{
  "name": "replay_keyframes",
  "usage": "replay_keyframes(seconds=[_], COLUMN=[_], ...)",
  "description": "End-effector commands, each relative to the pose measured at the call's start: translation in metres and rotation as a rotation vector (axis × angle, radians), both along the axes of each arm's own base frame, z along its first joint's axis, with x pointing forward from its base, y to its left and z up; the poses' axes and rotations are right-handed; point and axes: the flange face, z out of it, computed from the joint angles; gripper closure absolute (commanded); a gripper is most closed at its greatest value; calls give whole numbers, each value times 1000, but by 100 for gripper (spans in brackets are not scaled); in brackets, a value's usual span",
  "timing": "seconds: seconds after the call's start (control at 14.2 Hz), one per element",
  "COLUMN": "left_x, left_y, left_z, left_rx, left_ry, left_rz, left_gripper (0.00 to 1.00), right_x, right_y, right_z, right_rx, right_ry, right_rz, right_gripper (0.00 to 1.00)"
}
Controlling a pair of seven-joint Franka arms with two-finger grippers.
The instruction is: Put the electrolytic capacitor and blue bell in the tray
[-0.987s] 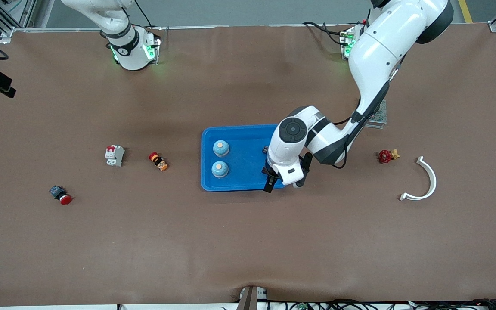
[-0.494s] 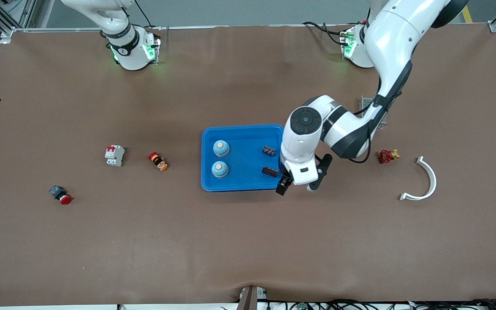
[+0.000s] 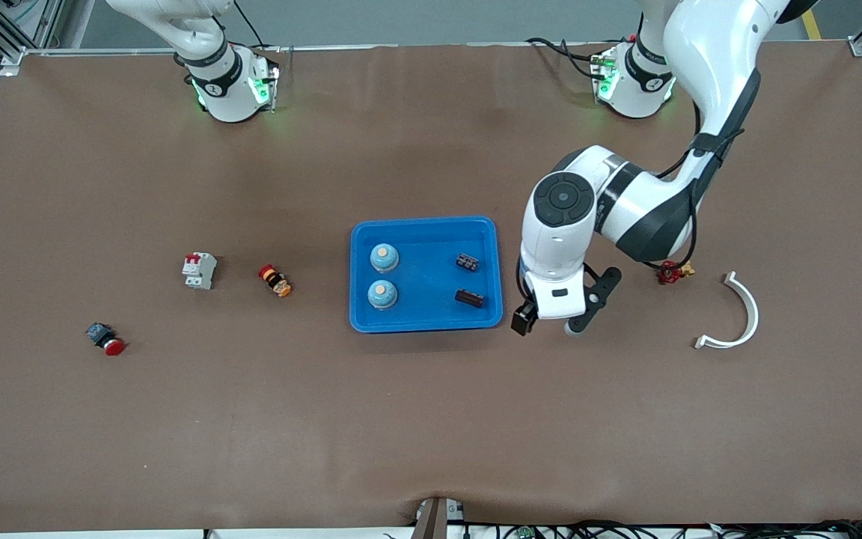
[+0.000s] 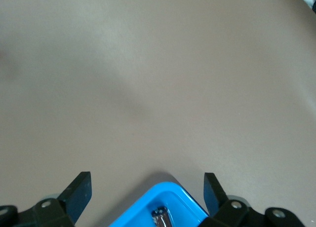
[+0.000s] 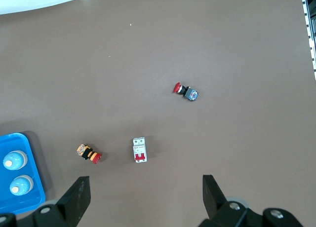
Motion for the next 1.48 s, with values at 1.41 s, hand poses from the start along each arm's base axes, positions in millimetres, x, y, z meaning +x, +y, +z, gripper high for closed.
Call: replay_keyframes(seconds=[1.41], left_x=[-32], left_y=[212], left_z=[216], left_rx=[-2], left_ry=[158], left_rz=[-585], left_gripper=[0], right_x=[-14], right_y=[-4], right_z=[-13], right_rx=[71], right_ry=[27], right_rz=[-16], right_gripper=[0])
